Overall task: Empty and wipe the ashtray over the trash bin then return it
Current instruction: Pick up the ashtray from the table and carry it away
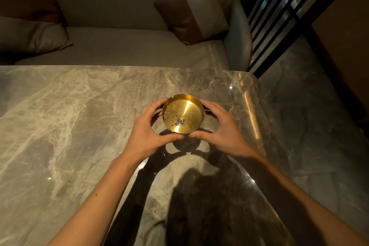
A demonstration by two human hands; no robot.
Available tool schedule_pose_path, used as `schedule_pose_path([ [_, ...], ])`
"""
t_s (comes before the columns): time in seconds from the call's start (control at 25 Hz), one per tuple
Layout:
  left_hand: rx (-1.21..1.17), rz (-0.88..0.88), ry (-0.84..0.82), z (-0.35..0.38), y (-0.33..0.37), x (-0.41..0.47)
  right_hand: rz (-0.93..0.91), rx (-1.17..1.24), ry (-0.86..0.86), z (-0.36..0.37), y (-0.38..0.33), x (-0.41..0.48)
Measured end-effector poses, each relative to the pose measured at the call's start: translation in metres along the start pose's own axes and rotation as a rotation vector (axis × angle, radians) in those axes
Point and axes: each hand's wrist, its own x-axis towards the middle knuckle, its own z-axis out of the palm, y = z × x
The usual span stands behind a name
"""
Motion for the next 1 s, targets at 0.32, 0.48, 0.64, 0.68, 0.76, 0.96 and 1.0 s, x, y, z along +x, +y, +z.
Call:
schedule_pose_path([
  [0.32, 0.027, 0.026, -0.026, 0.061, 0.021, 0.009, -0.007, 0.004, 0.041, -0.053, 0.031, -0.023],
  [0.48, 0.059, 0.031, -0.004, 0.122, 0.043, 0.020, -0.070, 0.015, 0.034, -0.107, 0.066, -0.034],
  [0.64, 0.064, 0.016, 0.040, 0.200, 0.061, 0.028, -0.099, 0.012, -0.010, -0.171, 0.105, -0.048],
  [0.68, 0.064, 0.007, 0.042, 0.221, 0.064, 0.028, -0.096, 0.004, -0.020, -0.187, 0.116, -0.055],
  [0.76, 0.073, -0.003, 0.036, 0.258, 0.070, 0.030, -0.096, -0.006, -0.026, -0.218, 0.138, -0.067],
  [0.96, 0.077, -0.014, 0.029, 0.313, 0.087, 0.032, -0.065, -0.005, -0.047, -0.264, 0.168, -0.088],
  [1.0, 0.074, -0.021, 0.025, 0.318, 0.088, 0.032, -0.062, -0.004, -0.044, -0.267, 0.169, -0.092],
])
